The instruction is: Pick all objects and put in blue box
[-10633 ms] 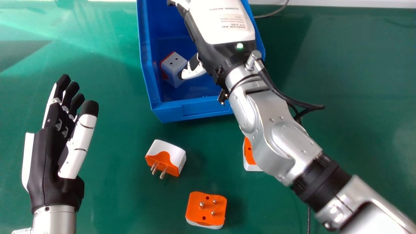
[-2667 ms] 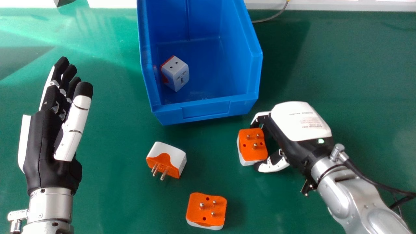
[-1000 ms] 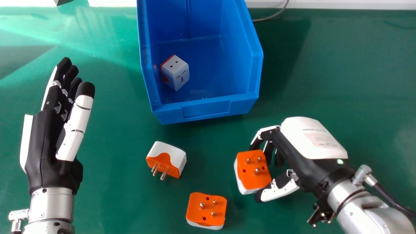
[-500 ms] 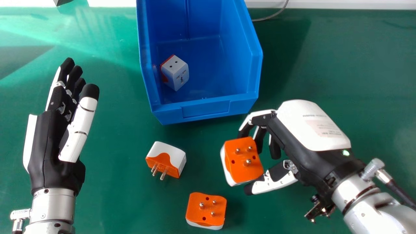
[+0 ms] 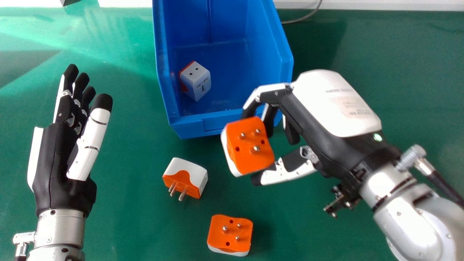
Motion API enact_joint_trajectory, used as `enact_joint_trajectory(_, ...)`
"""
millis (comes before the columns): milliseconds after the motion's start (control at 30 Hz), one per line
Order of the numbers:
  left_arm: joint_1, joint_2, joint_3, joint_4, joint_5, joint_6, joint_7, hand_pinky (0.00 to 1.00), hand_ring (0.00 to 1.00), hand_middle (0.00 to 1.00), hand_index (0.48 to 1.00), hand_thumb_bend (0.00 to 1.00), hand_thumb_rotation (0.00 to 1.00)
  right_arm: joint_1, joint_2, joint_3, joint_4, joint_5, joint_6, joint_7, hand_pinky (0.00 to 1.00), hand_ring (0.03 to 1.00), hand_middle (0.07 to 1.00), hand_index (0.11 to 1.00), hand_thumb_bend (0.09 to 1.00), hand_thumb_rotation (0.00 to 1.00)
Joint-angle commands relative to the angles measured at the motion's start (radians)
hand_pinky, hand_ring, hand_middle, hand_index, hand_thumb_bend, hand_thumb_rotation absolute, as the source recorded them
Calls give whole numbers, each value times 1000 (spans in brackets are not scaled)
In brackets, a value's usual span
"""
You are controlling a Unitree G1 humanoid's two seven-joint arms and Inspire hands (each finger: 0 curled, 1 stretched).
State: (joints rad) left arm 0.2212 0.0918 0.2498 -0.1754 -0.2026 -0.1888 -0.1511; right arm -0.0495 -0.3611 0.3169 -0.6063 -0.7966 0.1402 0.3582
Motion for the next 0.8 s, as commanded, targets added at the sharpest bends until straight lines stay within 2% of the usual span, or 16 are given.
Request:
enact_joint_trajectory(0, -9, 7, 0, -7, -1, -22, -3, 979, 985, 991, 988, 592, 622, -52, 21, 9, 1, -24, -1, 6, 151, 201, 410, 503, 505, 0)
enact_joint_trajectory(200, -10, 7, -1, -12, 0, -13, 1, 980, 987, 994, 992, 590, 627, -149, 62, 30, 69, -58, 1, 9, 144, 192, 411, 503, 506, 0)
enact_joint_trajectory(467, -13, 10, -3, -10, -1, -13, -4, 981, 990, 997, 997, 587, 637, -272, 111, 52, 161, -86, 18, 24, 121, 168, 413, 499, 507, 0)
enact_joint_trajectory(567, -9, 6, -5, -21, 0, -4, 3, 981, 990, 997, 997, 587, 637, -328, 125, 58, 208, -99, 26, 23, 121, 168, 413, 499, 507, 0)
enact_joint_trajectory(633, -6, 4, -6, -25, 0, -1, 6, 984, 991, 997, 998, 583, 639, -366, 132, 60, 251, -106, 25, 5, 140, 195, 414, 507, 506, 0)
enact_joint_trajectory(667, -6, 5, -5, -23, 1, -5, 5, 984, 992, 998, 998, 581, 641, -385, 136, 60, 273, -111, 26, -4, 165, 230, 419, 514, 505, 0)
enact_joint_trajectory(767, -5, 6, -5, -17, 3, -9, 5, 986, 994, 999, 999, 571, 645, -442, 154, 62, 338, -124, 48, -13, 179, 248, 416, 522, 504, 0)
